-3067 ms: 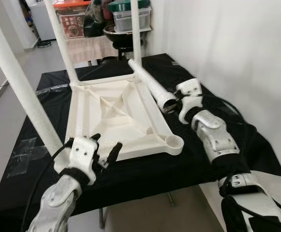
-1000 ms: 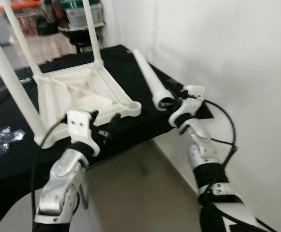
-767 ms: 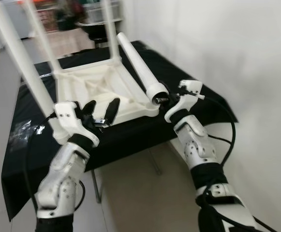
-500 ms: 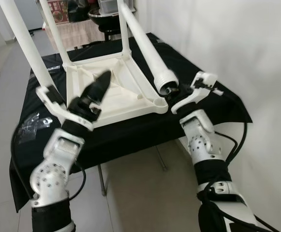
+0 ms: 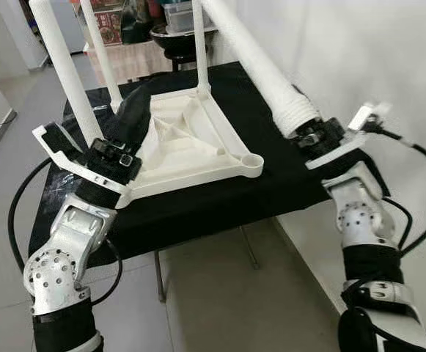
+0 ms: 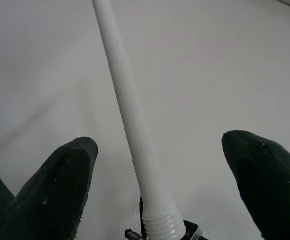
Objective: Building children table
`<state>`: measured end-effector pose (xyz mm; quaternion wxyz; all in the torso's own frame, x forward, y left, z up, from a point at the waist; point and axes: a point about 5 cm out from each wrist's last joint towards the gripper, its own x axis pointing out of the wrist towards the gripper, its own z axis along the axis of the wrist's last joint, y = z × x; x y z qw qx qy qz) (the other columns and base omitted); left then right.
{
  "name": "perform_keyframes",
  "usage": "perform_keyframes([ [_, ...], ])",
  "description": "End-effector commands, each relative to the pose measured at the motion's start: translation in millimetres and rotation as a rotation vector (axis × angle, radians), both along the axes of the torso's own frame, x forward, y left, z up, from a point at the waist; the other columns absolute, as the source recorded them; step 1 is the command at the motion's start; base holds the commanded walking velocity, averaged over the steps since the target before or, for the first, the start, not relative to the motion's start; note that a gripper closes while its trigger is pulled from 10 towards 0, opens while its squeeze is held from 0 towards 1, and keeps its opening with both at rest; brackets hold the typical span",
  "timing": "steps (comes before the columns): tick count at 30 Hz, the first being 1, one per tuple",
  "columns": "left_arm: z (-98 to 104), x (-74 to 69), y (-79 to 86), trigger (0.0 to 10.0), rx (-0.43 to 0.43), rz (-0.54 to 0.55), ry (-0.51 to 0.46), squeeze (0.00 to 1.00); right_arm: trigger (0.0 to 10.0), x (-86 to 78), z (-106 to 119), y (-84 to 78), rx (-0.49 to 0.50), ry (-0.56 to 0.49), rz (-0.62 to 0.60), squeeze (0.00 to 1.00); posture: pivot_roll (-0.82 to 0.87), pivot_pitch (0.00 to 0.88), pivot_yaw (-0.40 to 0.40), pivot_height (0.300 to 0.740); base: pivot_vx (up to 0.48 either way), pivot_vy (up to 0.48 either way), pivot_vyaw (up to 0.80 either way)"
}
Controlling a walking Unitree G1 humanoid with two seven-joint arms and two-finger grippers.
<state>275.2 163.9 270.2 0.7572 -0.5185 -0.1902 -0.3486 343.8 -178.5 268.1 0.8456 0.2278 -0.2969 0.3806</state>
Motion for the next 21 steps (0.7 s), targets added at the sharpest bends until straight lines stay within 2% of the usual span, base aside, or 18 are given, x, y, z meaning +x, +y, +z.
perform_keyframes([
  [1,6.2,-3.6,0.1,10.0,-0.006,-0.030,-0.026,1.00,10.0,-9.0,2.8,4.3,0.018,-0.037,0.095,0.00,-0.07,0.000,0.059,0.740,0.000,0.000,0.00],
  [2,6.2,-3.6,0.1,10.0,-0.006,-0.030,-0.026,1.00,10.0,-9.0,2.8,4.3,0.018,-0.037,0.095,0.00,-0.07,0.000,0.059,0.740,0.000,0.000,0.00],
  [3,9.8,-6.1,-1.2,10.0,-0.027,-0.056,-0.049,1.00,10.0,-16.5,2.1,11.4,0.040,-0.051,0.196,0.00,-0.07,0.000,0.059,0.740,0.000,0.000,0.00],
  [4,9.8,-6.1,-1.2,10.0,-0.027,-0.056,-0.049,1.00,10.0,-16.5,2.1,11.4,0.040,-0.051,0.196,0.00,-0.07,0.000,0.059,0.740,0.000,0.000,0.00],
  [5,12.7,-8.2,-1.9,10.0,-0.042,-0.077,-0.067,1.00,10.0,-22.4,1.5,16.8,0.053,-0.063,0.273,0.00,-0.07,0.000,0.059,0.740,0.000,0.000,0.00],
  [6,15.8,-11.2,-2.3,10.0,-0.054,-0.101,-0.093,1.00,10.0,-30.2,-3.9,28.4,0.003,-0.074,0.357,0.00,-0.07,0.000,0.061,0.740,0.000,0.000,0.00],
  [7,15.8,-11.2,-2.3,10.0,-0.054,-0.101,-0.093,1.00,10.0,-30.2,-3.9,28.4,0.003,-0.074,0.357,0.00,-0.07,0.000,0.061,0.740,0.000,0.000,0.00],
  [8,18.2,-14.5,-2.8,10.0,-0.059,-0.123,-0.118,1.00,10.0,-36.5,-10.1,39.8,-0.039,-0.078,0.426,0.00,-0.07,0.000,0.061,0.740,0.000,0.000,0.00],
  [9,18.2,-14.5,-2.8,10.0,-0.059,-0.123,-0.118,1.00,10.0,-36.5,-10.1,39.8,-0.039,-0.078,0.426,0.00,-0.07,0.000,0.061,0.740,0.000,0.000,0.00],
  [13,20.0,-18.1,-3.0,10.0,-0.060,-0.150,-0.133,1.00,10.0,-54.7,-21.1,62.0,-0.138,-0.101,0.625,0.00,-0.07,0.000,0.064,0.740,0.000,0.000,0.00],
  [14,20.0,-18.1,-3.0,10.0,-0.060,-0.150,-0.133,1.00,10.0,-54.7,-21.1,62.0,-0.138,-0.101,0.625,0.00,-0.07,0.000,0.064,0.740,0.000,0.000,0.00],
  [15,20.0,-18.3,-2.6,10.0,-0.061,-0.154,-0.132,1.00,10.0,-57.6,-24.1,65.9,-0.181,-0.106,0.652,0.00,-0.08,0.000,0.066,0.740,0.000,0.000,0.00],
  [16,20.0,-18.4,-2.3,10.0,-0.062,-0.157,-0.131,0.76,10.0,-58.7,-28.8,70.7,-0.243,-0.104,0.665,0.00,-0.08,0.000,0.066,0.740,0.000,0.000,0.00],
  [17,20.2,-18.3,-2.3,10.0,-0.062,-0.159,-0.130,0.65,10.0,-58.8,-35.4,75.9,-0.326,-0.110,0.667,0.00,-0.08,0.000,0.065,0.740,0.000,0.000,0.00],
  [18,20.2,-18.3,-2.3,10.0,-0.062,-0.159,-0.130,0.65,10.0,-58.8,-35.4,75.9,-0.326,-0.110,0.667,0.00,-0.08,0.000,0.065,0.740,0.000,0.000,0.00],
  [19,20.9,-18.6,-2.3,10.0,-0.063,-0.161,-0.134,0.38,10.0,-59.0,-36.4,76.5,-0.335,-0.107,0.676,0.00,-0.08,0.000,0.063,0.740,0.000,0.000,0.00],
  [20,21.4,-18.9,-2.2,10.0,-0.064,-0.162,-0.137,0.38,10.0,-59.3,-36.5,76.4,-0.334,-0.104,0.683,0.00,-0.08,0.000,0.063,0.740,0.000,0.000,0.00],
  [21,22.1,-19.6,-2.0,10.0,-0.067,-0.166,-0.139,0.26,10.0,-60.0,-36.1,76.1,-0.330,-0.097,0.691,0.00,-0.07,0.000,0.062,0.740,0.000,0.000,0.00],
])
